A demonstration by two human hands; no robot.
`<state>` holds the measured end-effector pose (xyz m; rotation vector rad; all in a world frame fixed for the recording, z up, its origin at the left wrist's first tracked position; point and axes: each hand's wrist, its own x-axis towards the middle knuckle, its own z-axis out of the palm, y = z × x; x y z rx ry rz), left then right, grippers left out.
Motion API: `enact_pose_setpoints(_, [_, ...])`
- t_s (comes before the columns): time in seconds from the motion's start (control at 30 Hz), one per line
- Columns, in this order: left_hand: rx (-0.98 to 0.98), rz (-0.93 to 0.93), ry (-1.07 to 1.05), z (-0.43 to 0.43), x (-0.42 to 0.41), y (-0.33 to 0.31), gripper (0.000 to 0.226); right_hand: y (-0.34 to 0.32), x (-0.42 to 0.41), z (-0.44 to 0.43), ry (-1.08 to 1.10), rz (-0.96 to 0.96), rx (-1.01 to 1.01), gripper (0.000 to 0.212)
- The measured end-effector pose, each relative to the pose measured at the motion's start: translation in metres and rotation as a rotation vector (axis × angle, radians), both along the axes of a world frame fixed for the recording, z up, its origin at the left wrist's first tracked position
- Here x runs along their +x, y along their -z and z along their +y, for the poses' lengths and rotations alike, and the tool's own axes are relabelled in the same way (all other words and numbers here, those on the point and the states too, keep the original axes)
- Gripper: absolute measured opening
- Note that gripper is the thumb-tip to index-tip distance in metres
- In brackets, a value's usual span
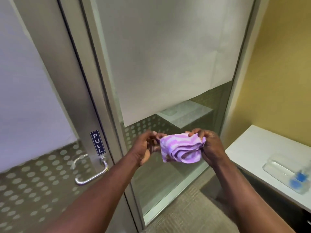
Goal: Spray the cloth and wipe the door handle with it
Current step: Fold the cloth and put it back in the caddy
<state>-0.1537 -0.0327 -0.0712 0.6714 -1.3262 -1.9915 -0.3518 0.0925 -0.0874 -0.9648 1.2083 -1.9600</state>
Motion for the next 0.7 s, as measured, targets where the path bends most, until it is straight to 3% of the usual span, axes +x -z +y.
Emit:
enact_pose_setpoints(0.07, [-0.026,-0.066,0.057,0.004,-0.023,-0.002,0.029,0.000,-0.019,0.005,0.079,-0.004,0.013,0.056])
enact_pose_setpoints(0.17, [-0.052,-0.163,0.181,0.014,-0.064,-0.004,0.095,-0.004,-0.044,0.009,0.191,-0.038,0.004,0.044])
enact_pose_setpoints(0.2, [-0.061,-0.175,0.235,0.018,-0.079,-0.003,0.106,-0.004,-0.053,0.010,0.220,-0.055,-0.004,0.040])
enact_pose_setpoints(0.27, [-0.088,-0.207,0.360,0.024,-0.107,0.001,0.099,-0.002,-0.074,0.012,0.285,-0.045,-0.008,0.045])
enact_pose_setpoints(0.33, [-0.149,-0.269,0.451,0.029,-0.133,0.001,0.066,0.001,-0.096,0.015,0.343,-0.011,-0.003,0.055])
enact_pose_setpoints(0.4, [-0.154,-0.293,0.469,0.033,-0.162,0.004,0.053,0.003,-0.122,0.021,0.391,0.019,-0.008,0.056])
enact_pose_setpoints(0.5, [-0.109,-0.266,0.435,0.043,-0.205,0.008,0.056,0.005,-0.156,0.035,0.340,0.045,-0.024,0.041])
enact_pose_setpoints(0.63, [-0.143,-0.308,0.323,0.052,-0.262,0.018,0.066,0.009,-0.211,0.070,0.126,-0.054,-0.025,0.023])
enact_pose_setpoints(0.7, [-0.195,-0.350,0.315,0.056,-0.285,0.024,0.066,0.010,-0.232,0.088,0.090,-0.113,0.016,0.026])
